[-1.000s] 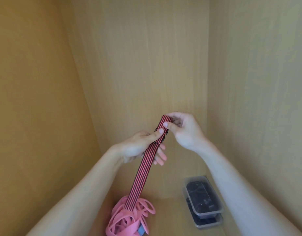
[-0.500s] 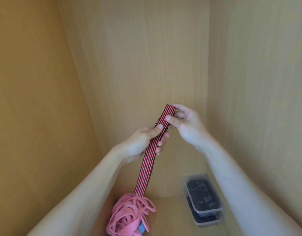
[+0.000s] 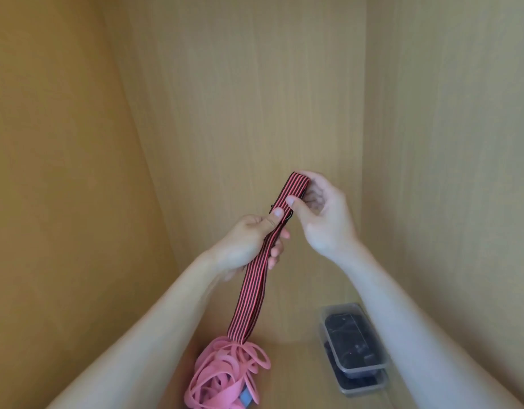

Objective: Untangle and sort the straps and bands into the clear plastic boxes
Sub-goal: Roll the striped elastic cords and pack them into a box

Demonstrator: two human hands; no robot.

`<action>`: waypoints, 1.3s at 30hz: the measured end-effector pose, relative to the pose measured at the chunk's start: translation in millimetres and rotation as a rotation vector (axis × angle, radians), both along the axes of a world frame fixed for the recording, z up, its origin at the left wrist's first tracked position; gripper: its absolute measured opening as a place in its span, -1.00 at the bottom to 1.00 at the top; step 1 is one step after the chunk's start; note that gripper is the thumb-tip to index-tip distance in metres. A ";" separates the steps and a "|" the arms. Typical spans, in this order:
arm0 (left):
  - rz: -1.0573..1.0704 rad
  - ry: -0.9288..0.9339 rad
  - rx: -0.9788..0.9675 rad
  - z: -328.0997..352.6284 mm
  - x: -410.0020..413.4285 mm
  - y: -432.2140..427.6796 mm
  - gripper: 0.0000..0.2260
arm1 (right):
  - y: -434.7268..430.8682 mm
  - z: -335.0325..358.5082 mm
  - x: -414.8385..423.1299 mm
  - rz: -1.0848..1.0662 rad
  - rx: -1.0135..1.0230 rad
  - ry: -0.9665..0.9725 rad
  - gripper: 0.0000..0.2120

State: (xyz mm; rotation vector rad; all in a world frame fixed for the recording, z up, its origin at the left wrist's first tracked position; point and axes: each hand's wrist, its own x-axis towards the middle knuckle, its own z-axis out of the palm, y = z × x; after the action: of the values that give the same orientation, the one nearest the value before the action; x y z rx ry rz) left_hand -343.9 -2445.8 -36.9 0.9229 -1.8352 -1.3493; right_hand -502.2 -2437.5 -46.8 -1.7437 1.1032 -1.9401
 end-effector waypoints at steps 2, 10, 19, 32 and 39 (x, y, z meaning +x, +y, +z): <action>-0.002 0.071 0.062 -0.7 1.1 -2.1 -0.59 | 2.4 -2.9 2.0 -0.064 -0.063 0.087 -0.60; 0.049 0.133 0.074 0.8 1.9 -4.8 -0.70 | 8.8 -3.8 2.7 -0.152 -0.147 0.218 -0.62; -0.189 0.213 0.145 -3.0 4.4 -7.1 -0.60 | 6.5 -13.2 2.6 -0.278 -0.304 0.398 -0.72; 0.022 0.234 0.108 -4.4 1.0 -8.7 -0.57 | 11.5 -17.6 11.1 0.082 -0.082 0.186 -0.67; -0.017 0.199 0.135 -8.6 1.7 -13.1 -0.37 | 10.2 -12.2 9.9 0.296 -0.008 -0.130 -0.84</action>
State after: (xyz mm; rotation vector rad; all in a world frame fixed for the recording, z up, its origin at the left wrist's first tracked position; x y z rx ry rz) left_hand -342.1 -2459.0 -45.6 0.8104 -1.6209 -1.5327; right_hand -492.3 -2427.3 -58.9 -1.6505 0.7461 -1.8450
